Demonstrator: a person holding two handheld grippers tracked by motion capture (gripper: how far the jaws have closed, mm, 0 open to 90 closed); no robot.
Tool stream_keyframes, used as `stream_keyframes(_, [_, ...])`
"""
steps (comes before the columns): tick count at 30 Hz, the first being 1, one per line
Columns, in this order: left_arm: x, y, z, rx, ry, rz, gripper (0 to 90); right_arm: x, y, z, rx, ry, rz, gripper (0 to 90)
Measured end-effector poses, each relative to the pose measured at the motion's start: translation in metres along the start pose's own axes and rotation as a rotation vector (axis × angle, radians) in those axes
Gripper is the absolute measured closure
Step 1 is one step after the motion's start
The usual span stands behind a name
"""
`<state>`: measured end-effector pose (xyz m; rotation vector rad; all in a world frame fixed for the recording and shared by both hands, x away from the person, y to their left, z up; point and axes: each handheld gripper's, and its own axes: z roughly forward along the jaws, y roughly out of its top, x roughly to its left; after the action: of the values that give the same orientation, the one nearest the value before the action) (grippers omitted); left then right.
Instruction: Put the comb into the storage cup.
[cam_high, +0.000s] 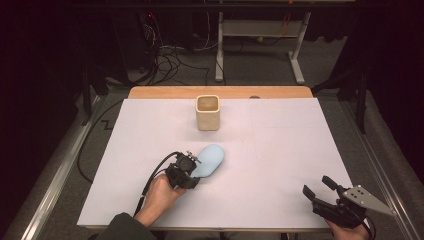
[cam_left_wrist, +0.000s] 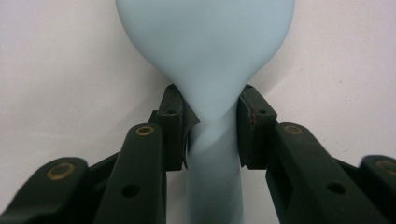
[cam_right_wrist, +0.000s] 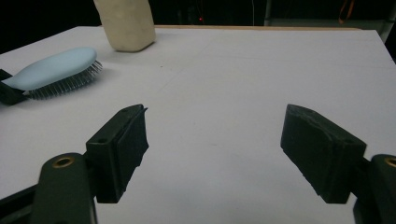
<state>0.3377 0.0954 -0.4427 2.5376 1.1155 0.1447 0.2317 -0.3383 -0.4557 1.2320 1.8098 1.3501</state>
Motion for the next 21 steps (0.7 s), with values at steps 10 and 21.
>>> stream_keyframes(10, [-0.0013,-0.0013,-0.0007,-0.007,0.002,0.029,69.2,0.0004,0.0000,-0.0001,0.002,0.000,0.000,23.6])
stream_keyframes(21, [-0.0017,-0.0025,-0.0036,-0.035,-0.005,0.044,69.5,0.0001,0.0000,-0.0001,0.000,0.002,0.001,23.5])
